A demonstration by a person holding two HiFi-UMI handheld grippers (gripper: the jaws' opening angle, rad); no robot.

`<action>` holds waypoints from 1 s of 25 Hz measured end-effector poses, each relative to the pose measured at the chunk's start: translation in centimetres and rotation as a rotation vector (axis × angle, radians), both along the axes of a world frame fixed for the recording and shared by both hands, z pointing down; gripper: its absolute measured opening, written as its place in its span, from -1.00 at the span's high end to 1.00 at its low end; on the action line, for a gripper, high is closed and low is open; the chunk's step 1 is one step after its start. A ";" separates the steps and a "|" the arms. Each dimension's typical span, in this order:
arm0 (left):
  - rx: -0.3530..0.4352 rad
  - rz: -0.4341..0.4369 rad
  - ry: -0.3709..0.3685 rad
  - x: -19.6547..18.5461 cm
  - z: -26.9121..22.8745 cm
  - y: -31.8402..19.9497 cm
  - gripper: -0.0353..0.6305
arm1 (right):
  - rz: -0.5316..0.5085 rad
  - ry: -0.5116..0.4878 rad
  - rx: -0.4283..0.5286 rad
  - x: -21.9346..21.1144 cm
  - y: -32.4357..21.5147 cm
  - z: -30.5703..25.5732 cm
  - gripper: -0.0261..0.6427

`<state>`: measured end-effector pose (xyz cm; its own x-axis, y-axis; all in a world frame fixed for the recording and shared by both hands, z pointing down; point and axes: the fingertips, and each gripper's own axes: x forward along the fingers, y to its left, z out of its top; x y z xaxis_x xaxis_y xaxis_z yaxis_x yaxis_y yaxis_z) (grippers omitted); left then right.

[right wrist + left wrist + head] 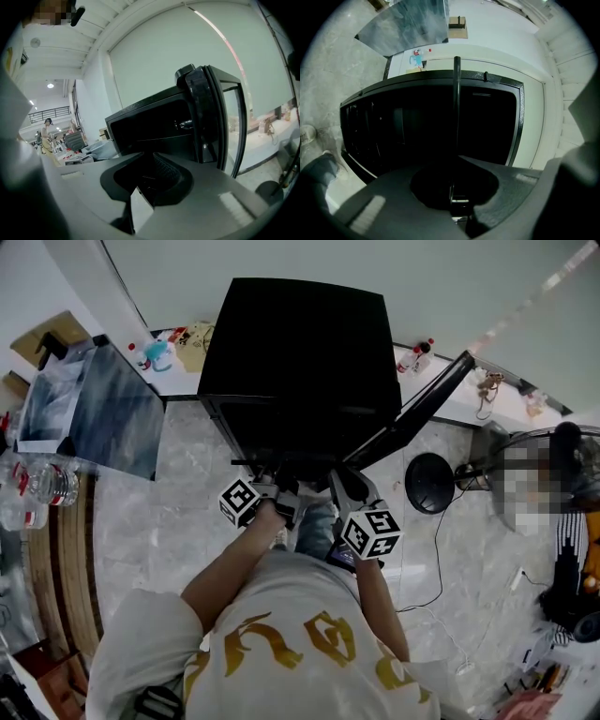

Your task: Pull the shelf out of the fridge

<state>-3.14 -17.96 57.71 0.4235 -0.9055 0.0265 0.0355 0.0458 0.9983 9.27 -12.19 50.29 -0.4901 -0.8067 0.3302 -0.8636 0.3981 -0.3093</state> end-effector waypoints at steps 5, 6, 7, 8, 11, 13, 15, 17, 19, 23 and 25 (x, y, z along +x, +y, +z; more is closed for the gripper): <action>-0.012 0.006 0.006 -0.2 0.0 0.5 0.84 | 0.023 0.000 0.033 0.4 0.1 -0.7 0.83; -0.015 0.006 0.011 -0.2 0.0 0.7 0.84 | 0.032 0.002 0.035 0.5 0.1 -0.7 0.86; -0.016 0.004 0.016 -0.3 0.0 0.8 0.84 | 0.040 0.007 0.033 0.6 0.1 -0.6 0.86; -0.018 0.003 0.021 -0.4 0.0 0.8 0.84 | 0.046 0.013 0.028 0.7 0.2 -0.3 0.86; -0.021 0.009 0.029 -0.3 0.0 0.9 0.84 | 0.054 0.033 0.003 0.7 0.4 0.5 0.86; -0.025 0.013 0.031 -0.3 -0.1 1.1 0.84 | 0.044 0.040 -0.008 0.4 0.6 0.8 0.86; -0.027 0.016 0.032 -0.4 0.0 1.2 0.84 | 0.031 0.042 -0.012 0.0 0.7 0.8 0.86; -0.027 0.017 0.033 -0.4 0.0 1.2 0.84 | 0.020 0.037 -0.002 -0.2 0.6 0.6 0.86; -0.029 0.020 0.037 -0.4 0.0 1.2 0.83 | 0.005 0.026 0.011 -0.5 0.6 0.3 0.86; -0.035 0.028 0.042 -0.4 0.0 1.3 0.83 | -0.005 0.036 0.002 -0.9 0.5 0.6 0.86; -0.038 0.028 0.053 -0.4 0.1 1.3 0.83 | 0.002 0.054 0.000 -0.8 0.5 0.7 0.86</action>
